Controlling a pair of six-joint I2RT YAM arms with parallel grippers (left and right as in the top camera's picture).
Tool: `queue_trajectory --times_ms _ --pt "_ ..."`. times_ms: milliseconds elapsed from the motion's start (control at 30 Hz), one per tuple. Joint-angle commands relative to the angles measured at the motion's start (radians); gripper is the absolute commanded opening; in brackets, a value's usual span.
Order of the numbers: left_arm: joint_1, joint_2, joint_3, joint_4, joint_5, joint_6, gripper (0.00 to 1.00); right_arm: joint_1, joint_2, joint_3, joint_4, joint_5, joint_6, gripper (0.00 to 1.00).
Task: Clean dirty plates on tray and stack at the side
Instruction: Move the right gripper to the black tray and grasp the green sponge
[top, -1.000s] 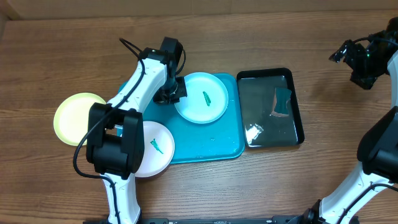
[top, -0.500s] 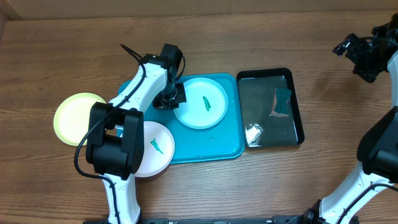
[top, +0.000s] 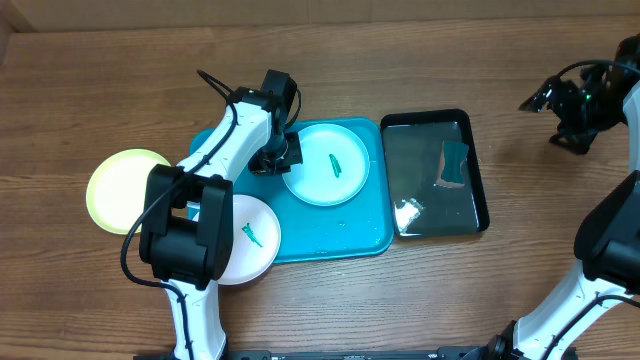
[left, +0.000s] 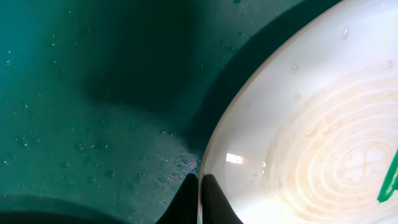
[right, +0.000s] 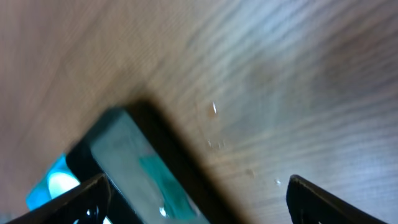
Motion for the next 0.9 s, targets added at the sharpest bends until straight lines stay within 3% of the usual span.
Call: queue_trajectory --times_ms 0,200,433,633,867 --pt "-0.011 0.005 -0.021 0.012 0.008 0.008 0.04 0.025 -0.027 0.018 -0.069 -0.027 -0.103 0.91" --pt "-0.012 0.005 -0.021 0.021 0.008 0.009 0.04 0.136 -0.027 0.018 -0.164 0.015 -0.161 0.86" --pt "-0.013 0.005 -0.024 0.016 0.008 0.024 0.04 0.343 -0.027 0.009 -0.154 0.269 -0.161 0.82" --pt "-0.013 0.005 -0.043 0.016 0.008 0.038 0.04 0.454 -0.027 -0.039 -0.128 0.478 -0.034 0.8" --pt "-0.013 0.005 -0.063 0.022 0.008 0.043 0.04 0.48 -0.027 -0.151 -0.009 0.461 -0.027 0.79"
